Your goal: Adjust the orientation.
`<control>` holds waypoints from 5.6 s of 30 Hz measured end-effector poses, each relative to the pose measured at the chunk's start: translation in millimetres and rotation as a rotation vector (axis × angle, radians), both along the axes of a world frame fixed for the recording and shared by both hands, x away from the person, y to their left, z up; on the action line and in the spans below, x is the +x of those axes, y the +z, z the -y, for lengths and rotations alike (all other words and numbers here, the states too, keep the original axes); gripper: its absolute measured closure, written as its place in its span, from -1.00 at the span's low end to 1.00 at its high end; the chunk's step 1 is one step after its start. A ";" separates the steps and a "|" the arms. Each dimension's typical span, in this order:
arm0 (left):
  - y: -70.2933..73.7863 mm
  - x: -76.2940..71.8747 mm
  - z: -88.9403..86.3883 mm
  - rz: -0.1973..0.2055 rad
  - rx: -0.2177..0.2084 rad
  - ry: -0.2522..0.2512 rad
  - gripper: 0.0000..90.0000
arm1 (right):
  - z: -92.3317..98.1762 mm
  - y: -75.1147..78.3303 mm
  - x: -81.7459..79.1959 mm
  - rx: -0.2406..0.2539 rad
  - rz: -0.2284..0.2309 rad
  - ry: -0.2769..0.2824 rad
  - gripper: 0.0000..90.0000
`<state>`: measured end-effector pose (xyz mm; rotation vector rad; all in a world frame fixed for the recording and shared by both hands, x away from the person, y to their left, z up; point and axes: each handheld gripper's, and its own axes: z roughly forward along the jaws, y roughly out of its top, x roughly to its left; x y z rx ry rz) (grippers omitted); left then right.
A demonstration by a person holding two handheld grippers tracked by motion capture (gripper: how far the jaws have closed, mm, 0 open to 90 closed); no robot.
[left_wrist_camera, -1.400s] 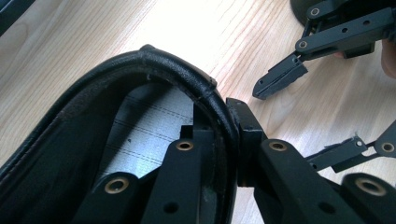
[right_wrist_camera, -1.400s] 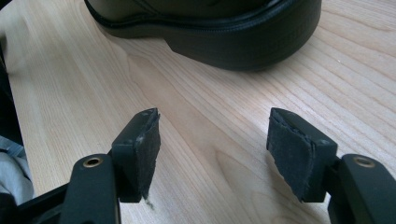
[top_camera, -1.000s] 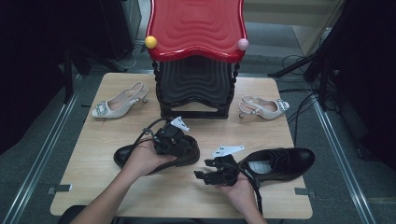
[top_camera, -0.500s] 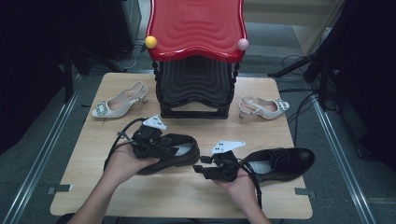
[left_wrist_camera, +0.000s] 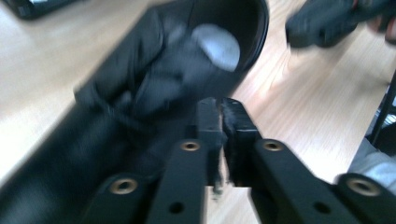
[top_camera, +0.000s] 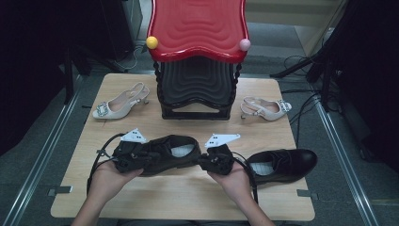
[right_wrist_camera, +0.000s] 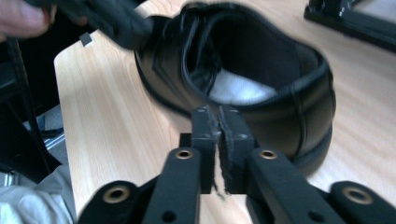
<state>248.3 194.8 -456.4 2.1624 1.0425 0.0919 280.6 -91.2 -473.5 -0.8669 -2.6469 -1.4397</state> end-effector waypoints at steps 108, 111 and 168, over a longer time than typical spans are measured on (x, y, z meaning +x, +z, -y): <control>-56.7 23.8 -10.0 -0.071 -0.126 -0.005 0.95 | 11.2 -17.4 15.4 -0.042 -0.101 -0.098 1.00; -56.9 25.9 -6.8 -0.083 -0.114 -0.016 0.98 | 11.9 -17.3 10.8 -0.041 -0.111 -0.093 1.00; -45.9 33.3 -9.0 -0.042 -0.108 -0.050 0.05 | 27.5 -16.6 -1.5 -0.074 -0.109 -0.132 0.21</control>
